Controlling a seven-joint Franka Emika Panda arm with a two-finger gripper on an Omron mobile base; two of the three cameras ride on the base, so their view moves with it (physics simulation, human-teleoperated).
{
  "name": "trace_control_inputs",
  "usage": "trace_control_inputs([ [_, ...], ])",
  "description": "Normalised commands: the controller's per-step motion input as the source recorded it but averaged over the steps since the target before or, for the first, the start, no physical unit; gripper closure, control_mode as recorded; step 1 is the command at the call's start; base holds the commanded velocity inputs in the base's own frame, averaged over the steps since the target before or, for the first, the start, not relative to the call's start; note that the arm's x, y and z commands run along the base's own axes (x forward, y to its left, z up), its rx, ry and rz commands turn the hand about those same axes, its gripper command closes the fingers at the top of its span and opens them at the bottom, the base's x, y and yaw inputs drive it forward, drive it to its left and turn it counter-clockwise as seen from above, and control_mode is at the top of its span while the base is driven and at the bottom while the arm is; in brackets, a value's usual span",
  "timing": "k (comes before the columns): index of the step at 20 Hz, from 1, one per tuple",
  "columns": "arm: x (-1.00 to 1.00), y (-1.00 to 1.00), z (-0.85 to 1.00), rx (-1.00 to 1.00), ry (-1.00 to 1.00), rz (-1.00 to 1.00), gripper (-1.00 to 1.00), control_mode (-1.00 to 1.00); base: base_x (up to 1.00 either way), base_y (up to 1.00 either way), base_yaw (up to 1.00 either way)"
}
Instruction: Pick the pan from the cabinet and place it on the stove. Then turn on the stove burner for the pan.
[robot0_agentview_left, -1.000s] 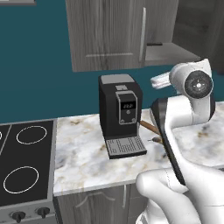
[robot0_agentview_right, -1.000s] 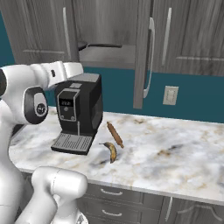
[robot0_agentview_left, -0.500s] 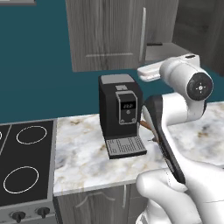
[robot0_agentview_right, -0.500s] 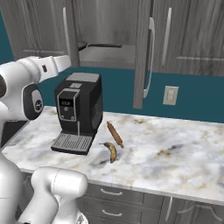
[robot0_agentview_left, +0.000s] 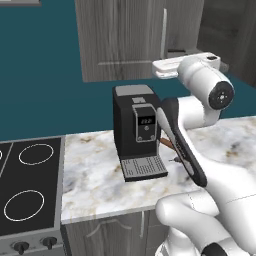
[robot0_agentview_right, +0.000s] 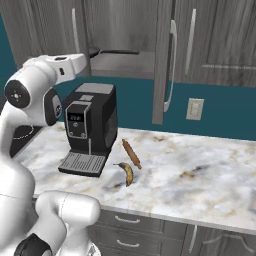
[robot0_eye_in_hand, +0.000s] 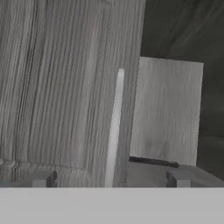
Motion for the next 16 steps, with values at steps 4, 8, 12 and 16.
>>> trace_control_inputs([
  [4,0.54,0.03,0.03,0.03,-0.12,0.01,-1.0,-1.0,0.0,0.0,0.0],
  [8,0.52,0.07,0.0,0.0,-0.13,0.0,-1.0,-1.0,0.0,0.0,0.0],
  [12,0.55,0.07,0.0,0.0,-0.08,0.0,-1.0,-1.0,0.0,0.0,0.0],
  [16,0.58,0.0,0.0,0.0,-0.04,0.0,-1.0,-1.0,0.0,0.0,0.0],
])
